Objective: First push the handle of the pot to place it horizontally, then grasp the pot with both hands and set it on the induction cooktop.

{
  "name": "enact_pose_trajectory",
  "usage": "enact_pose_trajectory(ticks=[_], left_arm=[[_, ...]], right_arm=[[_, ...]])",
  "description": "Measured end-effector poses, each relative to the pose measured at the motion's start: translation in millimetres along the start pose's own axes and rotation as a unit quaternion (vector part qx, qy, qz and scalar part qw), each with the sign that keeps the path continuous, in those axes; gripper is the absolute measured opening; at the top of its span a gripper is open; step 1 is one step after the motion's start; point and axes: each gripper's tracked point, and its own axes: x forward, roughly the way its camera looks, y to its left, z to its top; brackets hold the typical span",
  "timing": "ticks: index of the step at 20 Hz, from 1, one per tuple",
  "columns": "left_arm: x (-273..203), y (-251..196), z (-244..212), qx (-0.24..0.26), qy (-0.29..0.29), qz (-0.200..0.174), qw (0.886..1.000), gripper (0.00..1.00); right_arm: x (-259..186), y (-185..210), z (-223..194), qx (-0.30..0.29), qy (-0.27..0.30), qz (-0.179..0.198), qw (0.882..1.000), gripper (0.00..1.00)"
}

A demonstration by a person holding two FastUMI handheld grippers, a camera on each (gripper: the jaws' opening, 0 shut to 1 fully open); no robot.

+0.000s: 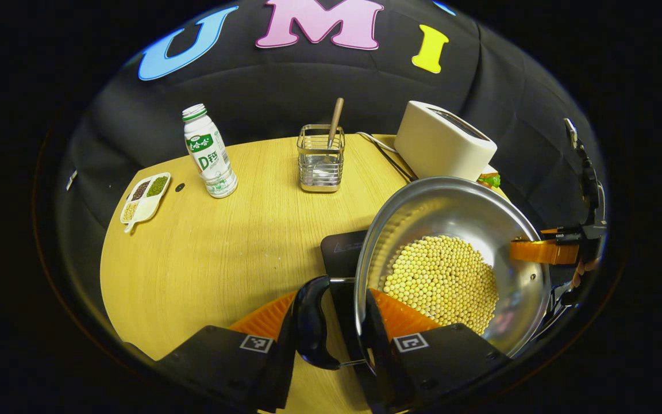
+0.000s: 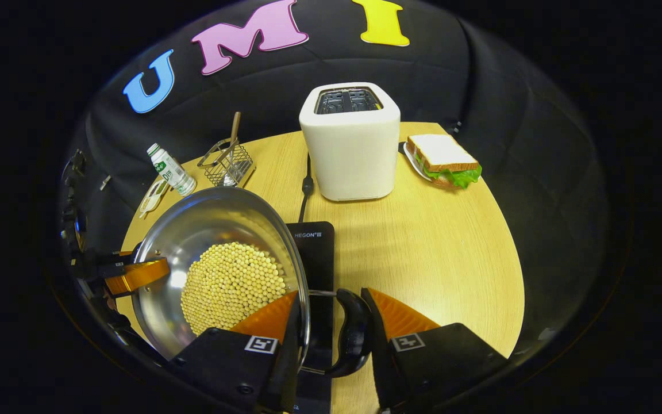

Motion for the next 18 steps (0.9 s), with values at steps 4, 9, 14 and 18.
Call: enact_pose_trajectory(ticks=[4, 9, 14, 18], left_arm=[[-2.7, -0.1, -0.1, 0.015, 0.005, 0.004, 1.0, 0.66], [-8.2, -6.2, 6.2, 0.041, -0.006, 0.016, 0.999, 0.96], [-19.0, -6.9, 1.5, 0.024, -0.009, 0.02, 0.999, 0.96], [-34.5, -6.1, 2.8, 0.024, -0.019, 0.027, 0.999, 0.96]], right_arm=[[-1.1, -1.6, 1.2, -0.002, -0.005, -0.007, 1.0, 0.62], [-7.8, 3.2, 7.5, 0.016, -0.02, -0.004, 1.0, 0.99], [-20.8, 5.7, 8.0, 0.011, -0.03, -0.006, 0.999, 0.99], [-40.5, 8.2, 12.0, 0.012, -0.051, -0.008, 0.999, 0.99]])
